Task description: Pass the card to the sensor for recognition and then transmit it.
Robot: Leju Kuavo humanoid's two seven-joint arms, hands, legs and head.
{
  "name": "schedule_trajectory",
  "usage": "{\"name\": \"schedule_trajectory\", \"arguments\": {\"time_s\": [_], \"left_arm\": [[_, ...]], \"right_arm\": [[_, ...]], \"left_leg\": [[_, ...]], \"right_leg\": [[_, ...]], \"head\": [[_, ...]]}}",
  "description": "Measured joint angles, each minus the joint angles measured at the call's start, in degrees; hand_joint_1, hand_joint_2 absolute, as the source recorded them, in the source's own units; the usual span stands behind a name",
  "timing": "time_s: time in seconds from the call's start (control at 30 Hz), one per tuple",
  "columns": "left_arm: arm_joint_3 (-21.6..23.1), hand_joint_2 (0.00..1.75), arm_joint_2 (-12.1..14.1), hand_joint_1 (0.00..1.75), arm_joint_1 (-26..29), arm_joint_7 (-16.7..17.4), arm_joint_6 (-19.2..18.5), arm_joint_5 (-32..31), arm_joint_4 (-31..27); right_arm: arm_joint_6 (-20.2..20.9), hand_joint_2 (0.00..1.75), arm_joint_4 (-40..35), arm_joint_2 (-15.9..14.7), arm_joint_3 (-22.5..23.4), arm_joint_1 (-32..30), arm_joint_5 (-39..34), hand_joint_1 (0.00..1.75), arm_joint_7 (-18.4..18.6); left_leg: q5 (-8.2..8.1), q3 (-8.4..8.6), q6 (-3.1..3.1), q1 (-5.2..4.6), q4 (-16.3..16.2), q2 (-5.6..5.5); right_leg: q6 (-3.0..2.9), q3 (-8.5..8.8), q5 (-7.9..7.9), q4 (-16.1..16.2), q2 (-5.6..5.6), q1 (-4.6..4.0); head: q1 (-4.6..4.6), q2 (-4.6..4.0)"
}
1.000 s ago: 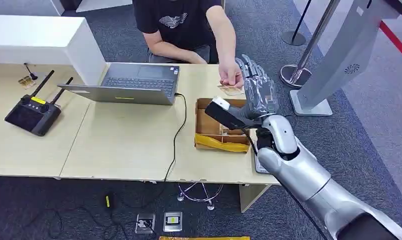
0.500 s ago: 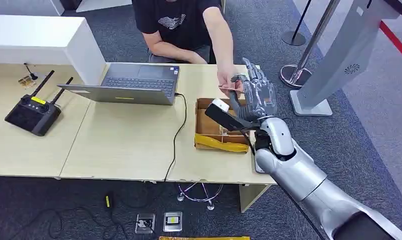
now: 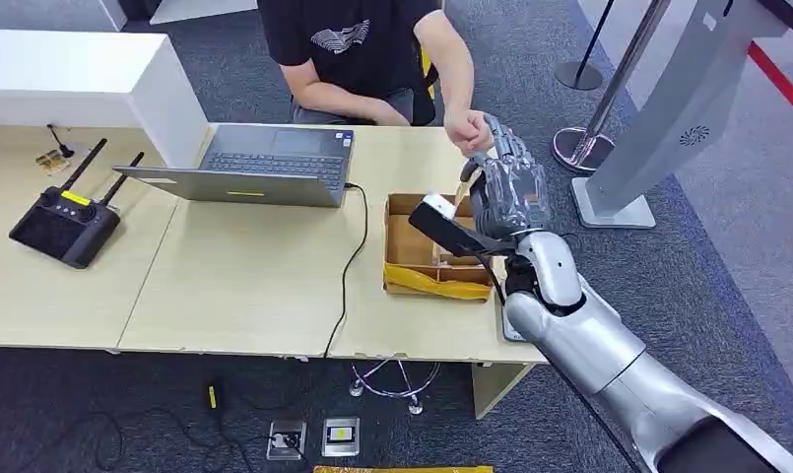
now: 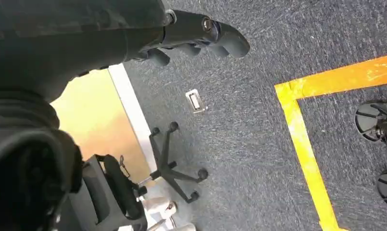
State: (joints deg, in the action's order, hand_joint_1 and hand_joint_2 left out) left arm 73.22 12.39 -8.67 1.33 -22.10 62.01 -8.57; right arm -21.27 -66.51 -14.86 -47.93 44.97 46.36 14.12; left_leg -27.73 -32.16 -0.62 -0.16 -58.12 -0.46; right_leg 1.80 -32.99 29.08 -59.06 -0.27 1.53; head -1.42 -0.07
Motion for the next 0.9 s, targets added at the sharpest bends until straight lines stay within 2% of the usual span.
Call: {"name": "schedule_trajectory", "arguments": {"time_s": [0.5, 0.9], "left_arm": [[0.00, 0.00, 0.02, 0.00, 0.09, 0.68, 0.00, 0.77, 0.00], [-0.11, 0.00, 0.61, 0.00, 0.39, 1.95, 0.00, 1.49, 0.00]], "right_arm": [[-0.13, 1.75, -0.04, -1.47, 1.14, -4.89, -1.97, 1.75, 1.09], [-1.68, 1.75, -0.04, -9.40, 4.50, -11.49, -7.00, 1.75, 4.39]], "left_leg": [[-0.01, 0.03, 0.01, 0.00, 0.00, 0.06], [-0.02, 0.01, 0.00, -0.01, -0.01, 0.06]], "right_leg": [[0.00, -0.01, 0.00, 0.02, 0.06, 0.00], [0.00, -0.01, -0.01, 0.08, 0.08, 0.01]], "head": [[0.00, 0.00], [0.02, 0.00]]}}
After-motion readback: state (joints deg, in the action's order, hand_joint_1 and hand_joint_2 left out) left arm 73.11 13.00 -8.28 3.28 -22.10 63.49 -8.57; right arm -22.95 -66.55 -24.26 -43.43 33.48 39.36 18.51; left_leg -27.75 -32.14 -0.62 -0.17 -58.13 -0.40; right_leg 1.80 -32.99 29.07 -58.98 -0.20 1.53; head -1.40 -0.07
